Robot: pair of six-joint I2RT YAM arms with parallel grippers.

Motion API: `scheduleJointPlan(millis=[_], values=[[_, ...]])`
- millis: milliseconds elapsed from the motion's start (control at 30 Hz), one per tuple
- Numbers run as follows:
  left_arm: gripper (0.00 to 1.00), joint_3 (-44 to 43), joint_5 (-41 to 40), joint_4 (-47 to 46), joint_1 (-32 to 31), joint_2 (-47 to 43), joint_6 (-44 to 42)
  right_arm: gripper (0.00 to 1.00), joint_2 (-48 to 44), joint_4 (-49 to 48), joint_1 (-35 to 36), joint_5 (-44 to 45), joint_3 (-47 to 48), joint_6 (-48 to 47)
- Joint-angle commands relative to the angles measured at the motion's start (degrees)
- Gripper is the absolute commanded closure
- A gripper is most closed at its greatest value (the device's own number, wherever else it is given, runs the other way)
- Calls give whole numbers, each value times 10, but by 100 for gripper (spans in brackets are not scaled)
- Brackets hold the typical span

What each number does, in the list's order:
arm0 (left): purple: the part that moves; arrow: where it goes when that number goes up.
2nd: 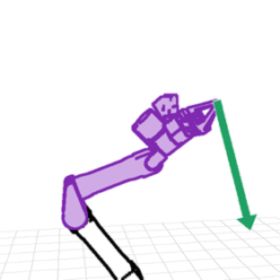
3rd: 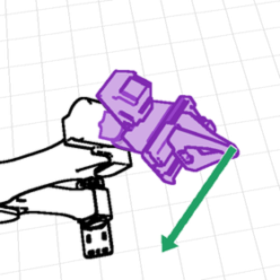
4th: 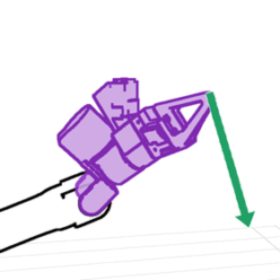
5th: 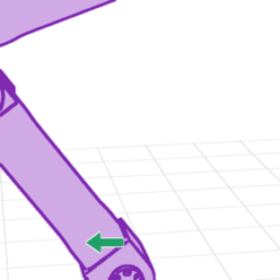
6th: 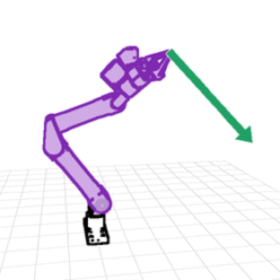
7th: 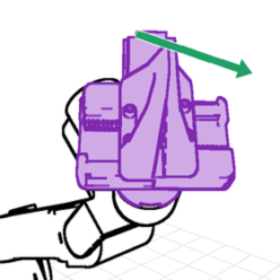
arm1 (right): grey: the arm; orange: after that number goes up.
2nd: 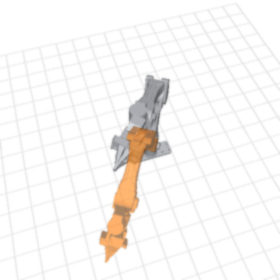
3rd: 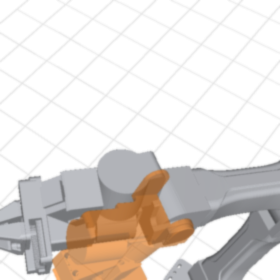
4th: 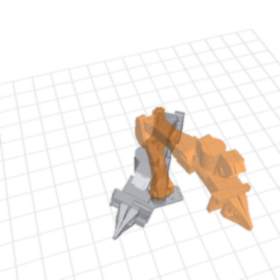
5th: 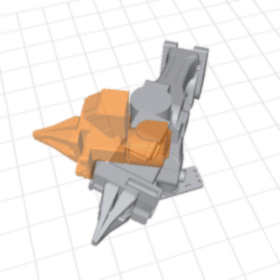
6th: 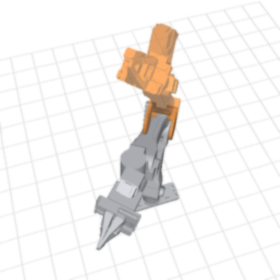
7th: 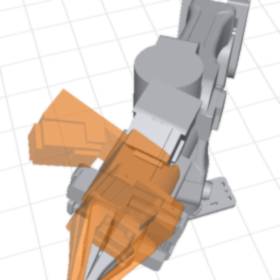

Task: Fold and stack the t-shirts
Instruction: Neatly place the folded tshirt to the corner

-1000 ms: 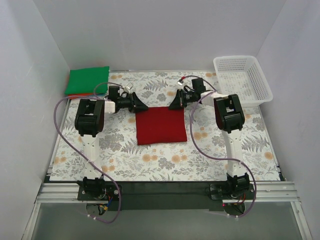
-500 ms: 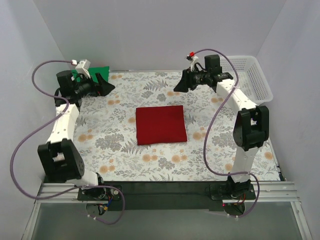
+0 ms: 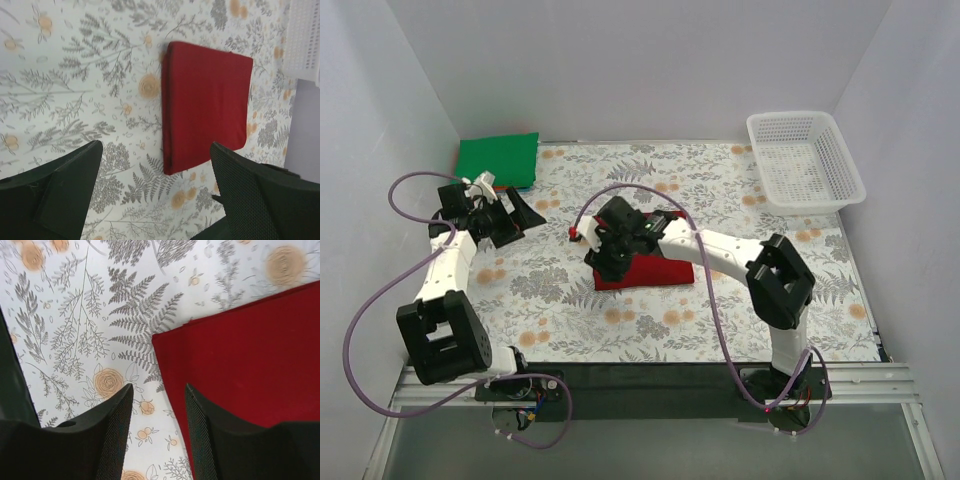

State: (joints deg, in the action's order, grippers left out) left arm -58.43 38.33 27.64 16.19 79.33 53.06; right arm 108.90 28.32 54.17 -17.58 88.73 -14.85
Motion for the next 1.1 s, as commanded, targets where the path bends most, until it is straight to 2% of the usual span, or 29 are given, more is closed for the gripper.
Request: scheduleJointPlan(millis=[0, 167, 333, 567, 767, 800, 867, 1067], values=[[11, 28, -7, 17, -4, -48, 10, 48, 31, 11, 36, 111, 28, -25], [10, 60, -18, 14, -4, -57, 12, 50, 93, 19, 76, 127, 65, -20], [9, 82, -19, -7, -4, -71, 31, 52, 135, 32, 86, 135, 102, -18], [8, 87, -24, -17, -4, -65, 52, 54, 171, 32, 87, 147, 104, -21], [8, 99, -7, -27, -3, -53, 65, 78, 178, 31, 87, 152, 91, -23], [8, 104, -1, -29, -3, -49, 71, 87, 177, 32, 87, 155, 91, -24], [8, 107, 6, -36, -4, -35, 78, 97, 171, 32, 83, 157, 94, -26], [7, 156, 48, -100, -5, -17, 138, 99, 121, 37, 55, 91, 118, -28]])
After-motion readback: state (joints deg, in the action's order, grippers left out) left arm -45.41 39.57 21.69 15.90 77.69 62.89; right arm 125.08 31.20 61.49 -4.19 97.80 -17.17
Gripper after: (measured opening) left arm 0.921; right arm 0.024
